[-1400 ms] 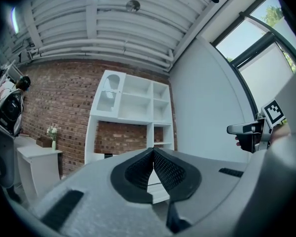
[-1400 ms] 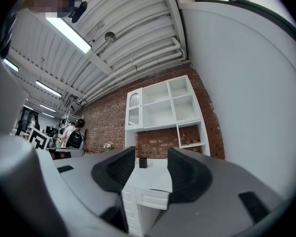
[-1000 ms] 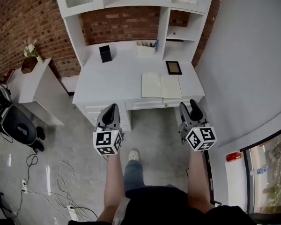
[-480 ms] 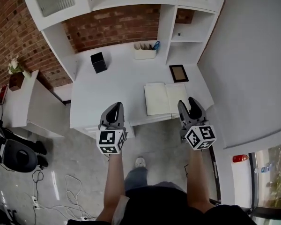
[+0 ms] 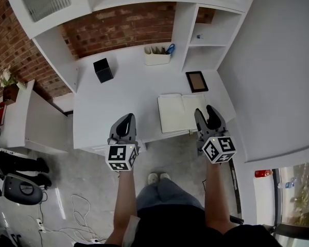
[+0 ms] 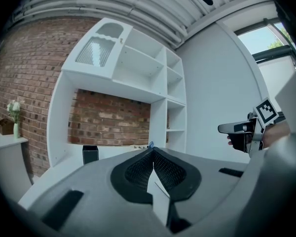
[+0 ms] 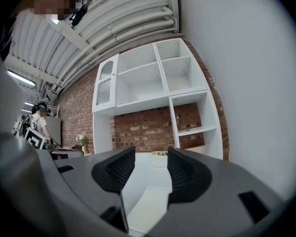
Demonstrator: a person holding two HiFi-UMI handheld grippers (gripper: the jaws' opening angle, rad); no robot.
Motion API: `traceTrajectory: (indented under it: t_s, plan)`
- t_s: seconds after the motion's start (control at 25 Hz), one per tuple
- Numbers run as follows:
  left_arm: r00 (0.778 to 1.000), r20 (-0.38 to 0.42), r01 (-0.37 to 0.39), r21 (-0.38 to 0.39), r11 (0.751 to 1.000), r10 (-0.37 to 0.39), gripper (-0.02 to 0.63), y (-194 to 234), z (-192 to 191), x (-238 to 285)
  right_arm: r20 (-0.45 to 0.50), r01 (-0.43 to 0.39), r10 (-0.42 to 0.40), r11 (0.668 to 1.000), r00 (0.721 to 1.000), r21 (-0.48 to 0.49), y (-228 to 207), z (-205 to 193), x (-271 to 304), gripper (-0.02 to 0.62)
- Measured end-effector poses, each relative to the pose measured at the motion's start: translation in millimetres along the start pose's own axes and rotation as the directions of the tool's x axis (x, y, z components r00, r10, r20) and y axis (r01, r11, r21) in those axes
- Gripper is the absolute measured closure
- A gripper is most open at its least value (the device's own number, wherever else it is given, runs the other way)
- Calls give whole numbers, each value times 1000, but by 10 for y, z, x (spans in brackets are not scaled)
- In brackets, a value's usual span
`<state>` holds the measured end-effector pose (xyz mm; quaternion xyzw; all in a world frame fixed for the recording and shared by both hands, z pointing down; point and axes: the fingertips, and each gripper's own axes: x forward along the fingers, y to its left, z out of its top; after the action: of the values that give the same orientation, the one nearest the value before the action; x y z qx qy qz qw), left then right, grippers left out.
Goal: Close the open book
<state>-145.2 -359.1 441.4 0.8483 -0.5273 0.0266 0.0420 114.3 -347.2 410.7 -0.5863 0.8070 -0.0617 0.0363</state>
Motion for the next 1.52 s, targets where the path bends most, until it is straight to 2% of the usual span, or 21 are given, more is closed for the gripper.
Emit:
traceTrajectory:
  t_s: [0.16,0.32,0.4,0.48,0.56,0.64,0.76,0.88,0.96,1.0,1.08,1.24,1.28,1.4,1.52]
  plan:
    - [1000,5,-16,-18,1000,16,597,61,33,41,-49,-10,8,999,999,-32,-58,-70,161,410]
    - [999,14,-39,-46,998,40,597,101,37,78,-141,-80,61,988,988,-130,-39,-188,446,410]
    - [999,10,-43,-56,998,43,597,91,2,97,-204,-135,95,972,974,-193,1,-294,569,410]
    - [999,11,-52,-65,997,53,597,104,-14,106,-295,-222,136,933,946,-282,82,-462,683,410]
    - [998,10,-64,-72,995,65,597,119,-32,116,-408,-344,180,860,895,-377,187,-702,750,410]
    - [997,2,-73,-77,994,74,597,129,-72,122,-510,-473,220,762,831,-442,313,-973,735,410]
    - [996,-19,-87,-83,993,86,597,175,-166,92,-652,-653,251,571,715,-497,512,-1428,589,410]
    - [994,-44,-108,-84,991,105,597,247,-277,26,-759,-770,235,409,607,-489,598,-1902,398,411]
    - [991,-64,-125,-87,988,120,597,296,-365,-19,-808,-817,199,312,555,-485,601,-2192,284,411]
    - [989,-75,-133,-89,987,126,597,314,-415,-42,-823,-830,177,271,540,-487,594,-2317,239,411]
    - [986,-96,-146,-93,985,137,597,340,-515,-87,-837,-840,131,210,532,-501,576,-2513,184,411]
    - [981,-119,-163,-101,981,151,597,395,-639,-143,-836,-834,43,114,547,-540,514,-2724,183,426]
    - [981,-122,-166,-102,981,153,597,404,-655,-150,-833,-830,27,106,552,-547,494,-2742,190,434]
    - [979,-130,-170,-104,980,156,597,414,-686,-169,-819,-814,-12,106,573,-571,433,-2758,204,441]
    - [979,-134,-168,-105,980,153,597,417,-707,-177,-804,-798,-43,105,593,-594,388,-2761,216,476]
